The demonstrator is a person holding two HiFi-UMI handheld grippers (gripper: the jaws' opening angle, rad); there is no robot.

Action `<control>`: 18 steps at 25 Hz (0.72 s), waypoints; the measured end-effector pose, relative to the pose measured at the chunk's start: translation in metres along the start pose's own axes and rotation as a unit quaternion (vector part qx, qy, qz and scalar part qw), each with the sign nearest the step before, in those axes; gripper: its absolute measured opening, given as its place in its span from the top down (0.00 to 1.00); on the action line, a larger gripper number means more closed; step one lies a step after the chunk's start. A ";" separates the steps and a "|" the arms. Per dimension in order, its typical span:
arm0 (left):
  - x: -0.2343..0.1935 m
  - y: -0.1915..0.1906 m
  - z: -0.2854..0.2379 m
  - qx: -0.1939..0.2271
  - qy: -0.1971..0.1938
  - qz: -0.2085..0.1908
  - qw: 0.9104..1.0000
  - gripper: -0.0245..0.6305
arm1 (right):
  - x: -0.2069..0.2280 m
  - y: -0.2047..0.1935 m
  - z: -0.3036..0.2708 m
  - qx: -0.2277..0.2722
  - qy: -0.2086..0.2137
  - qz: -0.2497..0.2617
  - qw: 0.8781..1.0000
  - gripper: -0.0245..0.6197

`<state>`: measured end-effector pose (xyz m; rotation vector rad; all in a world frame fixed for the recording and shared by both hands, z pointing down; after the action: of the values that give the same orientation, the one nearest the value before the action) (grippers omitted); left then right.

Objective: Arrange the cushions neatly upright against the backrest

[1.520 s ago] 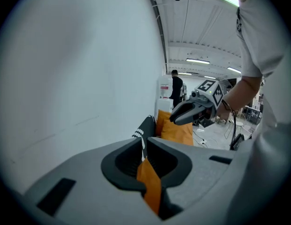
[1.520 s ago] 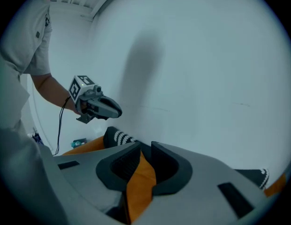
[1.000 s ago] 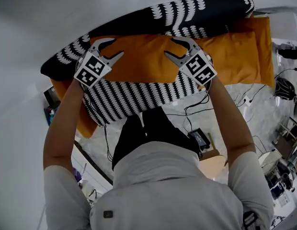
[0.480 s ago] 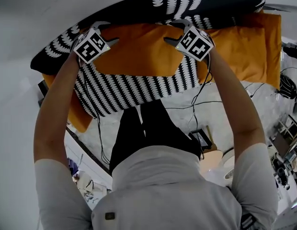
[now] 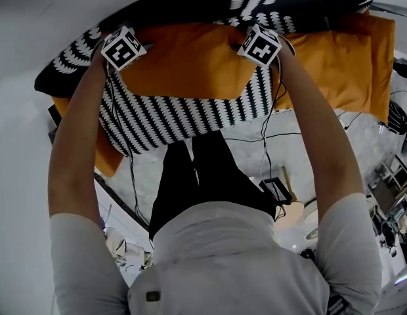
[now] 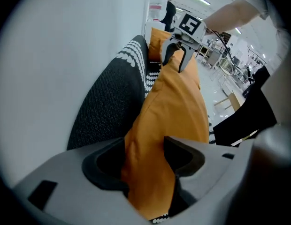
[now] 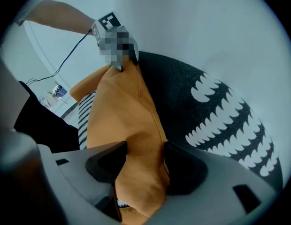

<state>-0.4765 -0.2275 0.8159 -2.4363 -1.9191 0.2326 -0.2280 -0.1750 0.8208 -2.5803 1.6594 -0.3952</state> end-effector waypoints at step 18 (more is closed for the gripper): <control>0.020 -0.012 0.007 -0.014 -0.008 0.010 1.000 0.92 | -0.029 0.001 0.007 0.012 -0.020 0.028 0.999 0.87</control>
<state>-0.4846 -0.2056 0.8087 -2.4802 -1.9166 0.2285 -0.2387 -0.1498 0.8083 -2.5008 1.6992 -0.3555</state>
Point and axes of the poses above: the fingertips, and each gripper's own axes: z backward along the fingers, x to its right, y out of its top, the point moved 1 cm from there along z, backward along the fingers, and after that the axes turned 9 degrees about -x, right-handed, at the moved point
